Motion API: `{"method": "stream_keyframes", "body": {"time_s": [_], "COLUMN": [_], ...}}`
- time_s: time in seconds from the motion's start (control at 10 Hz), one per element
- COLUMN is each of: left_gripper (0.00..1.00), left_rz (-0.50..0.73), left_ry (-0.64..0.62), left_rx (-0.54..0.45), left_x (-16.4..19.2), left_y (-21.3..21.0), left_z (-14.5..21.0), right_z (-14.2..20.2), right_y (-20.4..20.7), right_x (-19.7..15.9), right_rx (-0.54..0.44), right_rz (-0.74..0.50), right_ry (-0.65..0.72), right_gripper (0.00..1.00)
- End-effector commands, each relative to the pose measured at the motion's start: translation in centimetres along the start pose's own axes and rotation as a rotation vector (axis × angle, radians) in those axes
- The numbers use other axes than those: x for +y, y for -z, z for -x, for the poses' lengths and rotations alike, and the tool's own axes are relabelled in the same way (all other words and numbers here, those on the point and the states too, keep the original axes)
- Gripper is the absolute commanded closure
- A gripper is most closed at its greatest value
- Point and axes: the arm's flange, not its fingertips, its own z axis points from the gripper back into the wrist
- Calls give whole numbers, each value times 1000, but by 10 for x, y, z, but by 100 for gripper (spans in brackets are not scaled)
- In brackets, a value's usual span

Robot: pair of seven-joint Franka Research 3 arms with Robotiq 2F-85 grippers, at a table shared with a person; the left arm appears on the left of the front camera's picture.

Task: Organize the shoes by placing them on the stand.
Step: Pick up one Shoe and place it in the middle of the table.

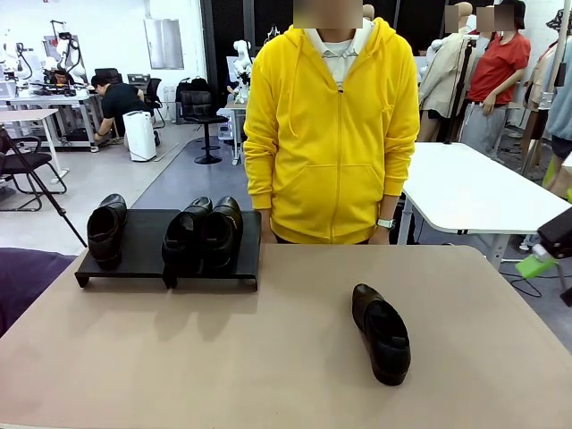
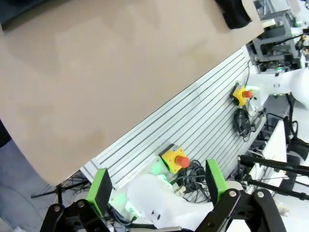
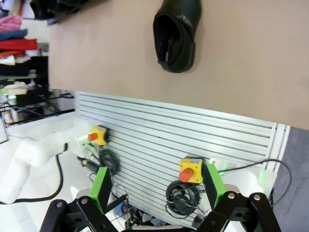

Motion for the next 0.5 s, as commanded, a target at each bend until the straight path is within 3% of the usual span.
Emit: {"method": "stream_keyframes", "body": {"time_s": [0.0, 0.1, 0.3, 0.4], "left_gripper": [0, 0, 0, 0], "left_rz": [-7, -7, -7, -7], "left_ry": [-13, -13, -13, -13], "left_rx": [10, 10, 10, 10], "left_x": [-1, -1, -1, -1], "left_y": [-3, -3, -3, -3], "left_z": [0, 0, 0, 0], "right_z": [-53, -87, -117, -122], "right_y": [44, 83, 153, 183], "right_x": [61, 89, 125, 135], "right_rx": [64, 111, 11, 20], "right_rz": [262, 367, 510, 546], "right_ry": [-27, -18, 50, 52], "right_gripper": [0, 0, 0, 0]}}
